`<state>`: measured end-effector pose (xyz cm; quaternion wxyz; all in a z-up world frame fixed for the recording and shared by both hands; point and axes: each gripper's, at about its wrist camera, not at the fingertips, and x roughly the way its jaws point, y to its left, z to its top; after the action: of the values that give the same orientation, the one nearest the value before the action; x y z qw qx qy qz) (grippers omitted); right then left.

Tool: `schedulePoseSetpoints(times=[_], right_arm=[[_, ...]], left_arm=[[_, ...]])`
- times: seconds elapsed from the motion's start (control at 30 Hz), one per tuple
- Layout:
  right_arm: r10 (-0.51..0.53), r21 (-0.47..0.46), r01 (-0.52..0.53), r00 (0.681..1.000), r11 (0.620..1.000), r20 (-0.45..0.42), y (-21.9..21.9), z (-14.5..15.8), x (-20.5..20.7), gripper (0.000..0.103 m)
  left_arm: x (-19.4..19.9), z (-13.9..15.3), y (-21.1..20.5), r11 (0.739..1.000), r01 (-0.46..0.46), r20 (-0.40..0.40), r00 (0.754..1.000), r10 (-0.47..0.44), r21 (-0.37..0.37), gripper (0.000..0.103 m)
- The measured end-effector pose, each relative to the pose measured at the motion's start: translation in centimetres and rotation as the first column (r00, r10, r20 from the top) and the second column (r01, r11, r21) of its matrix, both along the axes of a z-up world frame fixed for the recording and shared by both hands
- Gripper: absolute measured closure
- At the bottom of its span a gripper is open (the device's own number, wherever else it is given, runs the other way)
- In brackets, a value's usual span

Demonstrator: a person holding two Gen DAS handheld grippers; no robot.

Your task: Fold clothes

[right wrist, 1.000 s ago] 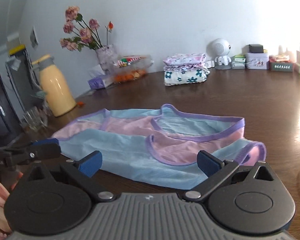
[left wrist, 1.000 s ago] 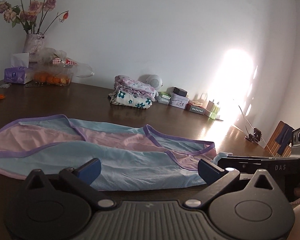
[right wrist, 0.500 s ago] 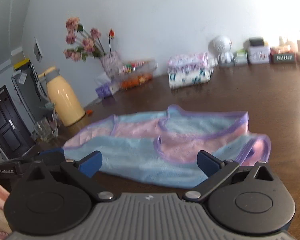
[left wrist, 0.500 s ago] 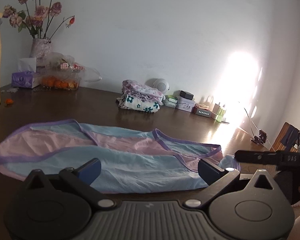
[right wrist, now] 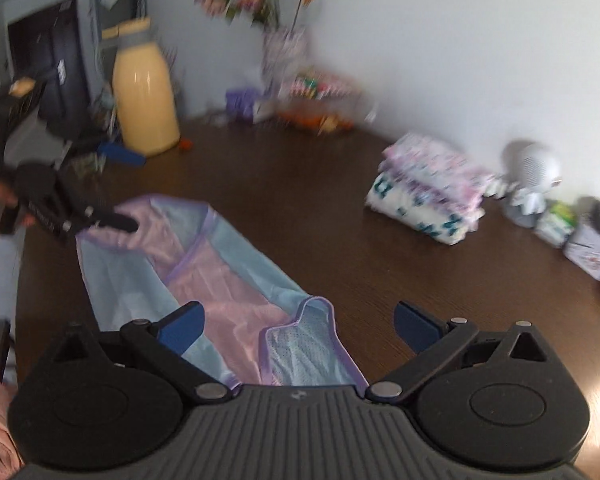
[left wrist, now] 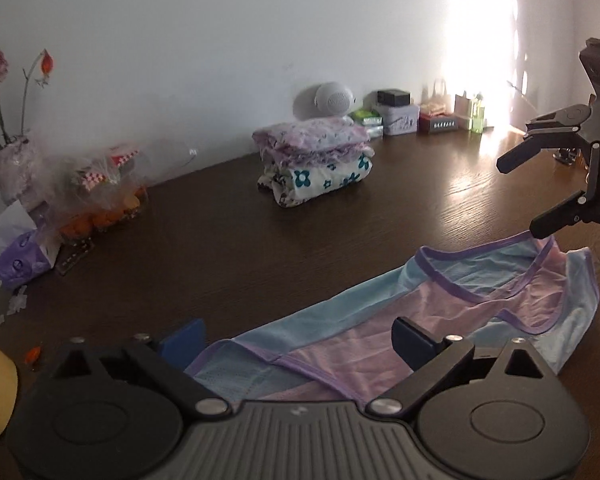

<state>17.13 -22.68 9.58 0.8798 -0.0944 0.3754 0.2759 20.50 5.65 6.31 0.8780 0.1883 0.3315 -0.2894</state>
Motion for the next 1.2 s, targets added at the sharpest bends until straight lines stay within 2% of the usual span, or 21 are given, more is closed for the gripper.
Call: schedulePoseSetpoints(times=[0.1,0.13,0.17,0.27,0.33,0.37,0.47,0.53,0.6,0.7,0.8,0.87,0.9,0.93,1.07,1.1,1.13,1.2], right_arm=[[0.026,-0.052,-0.032,0.994,0.998,-0.109,2.0,-2.1,4.3,0.005],[0.027,-0.062,-0.036,0.991,0.997,-0.129,2.4,-2.7,5.3,0.013],[0.025,-0.067,-0.035,0.989,0.997,-0.143,2.7,-3.2,6.0,0.018],[0.034,-0.082,-0.051,0.98,0.995,-0.198,3.3,-4.9,7.6,0.019],[0.047,-0.097,-0.071,0.972,0.993,-0.229,3.7,-5.6,8.2,0.022],[0.053,-0.095,-0.079,0.968,0.992,-0.246,3.8,-5.8,8.5,0.027],[0.069,-0.088,-0.099,0.954,0.991,-0.291,4.0,-6.4,9.3,0.034],[0.068,-0.084,-0.099,0.949,0.992,-0.307,3.8,-6.6,9.7,0.035],[0.067,-0.071,-0.095,0.944,0.993,-0.323,3.7,-6.8,10.3,0.039],[0.067,-0.064,-0.094,0.939,0.994,-0.338,3.6,-7.2,10.8,0.047],[0.076,-0.074,-0.107,0.939,0.992,-0.336,3.9,-7.3,11.0,0.053],[0.089,-0.077,-0.122,0.937,0.99,-0.338,4.2,-7.2,10.9,0.072],[0.097,-0.08,-0.131,0.936,0.988,-0.338,4.3,-7.2,10.8,0.076],[0.105,-0.086,-0.142,0.936,0.986,-0.337,4.5,-7.2,10.7,0.085],[0.113,-0.091,-0.151,0.935,0.984,-0.337,4.7,-7.2,10.4,0.092],[0.111,-0.09,-0.149,0.936,0.985,-0.333,4.7,-7.2,10.3,0.093],[0.109,-0.093,-0.146,0.939,0.985,-0.326,4.8,-7.1,10.1,0.095],[0.118,-0.089,-0.151,0.945,0.984,-0.304,4.9,-6.8,9.6,0.098]], left_arm=[[4.3,-1.5,-0.2,0.999,0.018,-0.077,0.997,-0.015,0.034,0.02],[5.6,-2.1,-0.2,0.999,0.028,-0.106,0.994,-0.023,0.042,0.023],[6.7,-2.6,-0.3,0.997,0.033,-0.136,0.99,-0.024,0.064,0.023],[9.0,-3.7,-0.6,0.99,0.077,-0.198,0.979,-0.053,0.117,0.023],[9.9,-4.2,-0.8,0.983,0.118,-0.225,0.971,-0.084,0.141,0.023],[10.3,-4.4,-0.9,0.979,0.139,-0.236,0.967,-0.101,0.151,0.023],[11.1,-5.0,-1.2,0.963,0.202,-0.271,0.951,-0.149,0.179,0.029],[11.7,-5.4,-1.3,0.957,0.222,-0.301,0.94,-0.16,0.186,0.045],[12.3,-5.9,-1.1,0.955,0.226,-0.325,0.933,-0.156,0.192,0.055],[13.2,-6.3,-0.6,0.96,0.22,-0.353,0.924,-0.149,0.171,0.053],[13.5,-6.3,-0.2,0.961,0.227,-0.363,0.918,-0.158,0.156,0.054],[13.3,-6.3,-0.3,0.959,0.235,-0.362,0.917,-0.166,0.156,0.059],[13.1,-6.2,-0.4,0.958,0.243,-0.361,0.916,-0.175,0.154,0.066],[12.9,-6.1,-0.4,0.956,0.252,-0.359,0.915,-0.184,0.152,0.073],[12.1,-6.0,-0.5,0.954,0.253,-0.336,0.923,-0.188,0.16,0.082],[12.1,-5.9,-0.5,0.956,0.246,-0.332,0.926,-0.182,0.161,0.091],[11.9,-5.9,-0.5,0.956,0.236,-0.322,0.931,-0.172,0.171,0.096],[11.2,-5.9,-0.7,0.955,0.226,-0.291,0.943,-0.164,0.194,0.099]])
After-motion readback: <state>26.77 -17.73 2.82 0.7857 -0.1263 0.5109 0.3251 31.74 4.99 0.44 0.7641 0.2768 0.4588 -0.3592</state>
